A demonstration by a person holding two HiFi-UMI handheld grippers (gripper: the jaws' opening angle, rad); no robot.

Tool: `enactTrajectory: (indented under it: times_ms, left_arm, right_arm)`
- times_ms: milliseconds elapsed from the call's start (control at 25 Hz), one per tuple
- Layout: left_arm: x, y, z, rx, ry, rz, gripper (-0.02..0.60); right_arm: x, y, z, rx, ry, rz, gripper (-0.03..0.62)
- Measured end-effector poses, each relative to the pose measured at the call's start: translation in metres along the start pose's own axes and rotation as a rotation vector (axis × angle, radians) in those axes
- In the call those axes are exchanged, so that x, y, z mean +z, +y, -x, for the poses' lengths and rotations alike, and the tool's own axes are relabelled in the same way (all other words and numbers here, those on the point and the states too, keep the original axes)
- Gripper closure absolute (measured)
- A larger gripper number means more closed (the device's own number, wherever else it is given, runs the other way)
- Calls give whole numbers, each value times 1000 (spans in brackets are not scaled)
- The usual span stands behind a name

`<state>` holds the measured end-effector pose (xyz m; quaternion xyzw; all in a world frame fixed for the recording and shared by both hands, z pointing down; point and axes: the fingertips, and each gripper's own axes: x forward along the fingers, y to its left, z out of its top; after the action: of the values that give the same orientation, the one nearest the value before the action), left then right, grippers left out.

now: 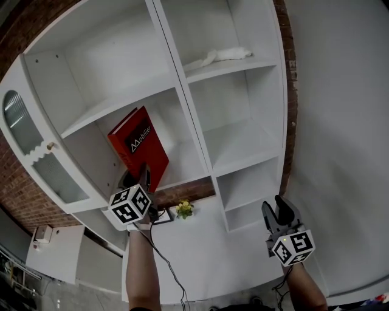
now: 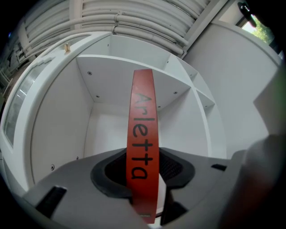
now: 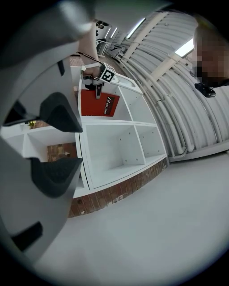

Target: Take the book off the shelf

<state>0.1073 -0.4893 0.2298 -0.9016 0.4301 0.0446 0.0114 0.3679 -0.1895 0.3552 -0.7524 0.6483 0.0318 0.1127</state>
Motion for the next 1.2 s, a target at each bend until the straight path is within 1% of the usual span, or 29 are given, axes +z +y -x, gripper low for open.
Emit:
enactTrajectory:
  times_ms: [320, 400, 560, 720, 920, 1080, 1200]
  left_arm:
    - [4, -3, 35, -9, -4, -4, 417]
    - [5, -5, 47, -25, -5, 12, 419]
    - [10, -7, 76, -60, -20, 72, 421]
    - [13, -7, 110, -72, -47, 77, 423]
    - [16, -1, 158, -45, -76, 66, 425]
    - [19, 6, 200, -34, -115, 106, 425]
    - [17, 17, 229, -8, -130, 135, 426]
  right_arm:
    - [-6, 12, -12, 106, 16, -48, 467]
    - [-9, 18, -15, 140, 24, -56, 470]
    - [-16, 33, -25, 226, 44, -95, 474]
    - [-25, 61, -36, 323, 60, -105, 479]
    - [-31, 109, -40, 461, 82, -101, 480]
    - [-38, 144, -41, 557, 101, -105, 484]
    - [-46, 170, -41, 619, 117, -113, 485]
